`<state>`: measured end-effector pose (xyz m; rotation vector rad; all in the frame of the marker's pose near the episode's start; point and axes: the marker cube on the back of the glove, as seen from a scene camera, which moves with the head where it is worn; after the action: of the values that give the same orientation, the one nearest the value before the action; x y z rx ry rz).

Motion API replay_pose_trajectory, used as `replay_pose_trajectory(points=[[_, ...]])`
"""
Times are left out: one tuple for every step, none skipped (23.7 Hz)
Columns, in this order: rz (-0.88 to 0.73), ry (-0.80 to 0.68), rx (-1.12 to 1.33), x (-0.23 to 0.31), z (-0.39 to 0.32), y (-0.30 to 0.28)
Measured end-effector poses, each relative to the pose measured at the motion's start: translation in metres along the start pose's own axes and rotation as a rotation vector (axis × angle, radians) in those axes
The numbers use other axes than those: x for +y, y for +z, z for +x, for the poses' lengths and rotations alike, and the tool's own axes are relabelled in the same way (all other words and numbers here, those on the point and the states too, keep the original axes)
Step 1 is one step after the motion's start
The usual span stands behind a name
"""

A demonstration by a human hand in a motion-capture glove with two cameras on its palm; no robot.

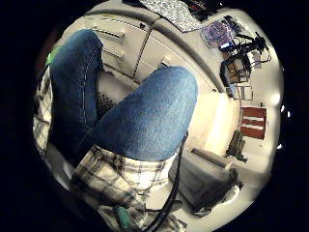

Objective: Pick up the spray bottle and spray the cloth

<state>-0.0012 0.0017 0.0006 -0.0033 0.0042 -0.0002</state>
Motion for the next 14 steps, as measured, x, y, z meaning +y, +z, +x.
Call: replay_pose_trajectory(points=[[0.000,0.000,0.000,0.0002,-0.0002,0.0000],[-0.001,0.001,0.000,0.0007,-0.0005,0.0001],[-0.001,0.001,0.000,0.0012,-0.0012,0.0004],[0.000,0.002,-0.002,0.0019,-0.0022,0.0008],[0.001,0.003,-0.004,0.0026,-0.0035,0.0015],[0.001,0.004,-0.006,0.0032,-0.0046,0.0021],[0.001,0.005,-0.007,0.0032,-0.0049,0.0024],[0.000,0.005,-0.007,0.0027,-0.0040,0.0020],[-0.003,0.004,-0.006,0.0018,-0.0024,0.0013],[-0.006,0.003,-0.005,0.0010,-0.0007,0.0006],[-0.009,0.003,-0.005,0.0004,0.0006,0.0001],[-0.011,0.004,-0.005,-0.0001,0.0015,-0.0002],[-0.011,0.007,-0.004,-0.0005,0.0022,-0.0003],[-0.009,0.013,-0.004,-0.0009,0.0029,-0.0003]])
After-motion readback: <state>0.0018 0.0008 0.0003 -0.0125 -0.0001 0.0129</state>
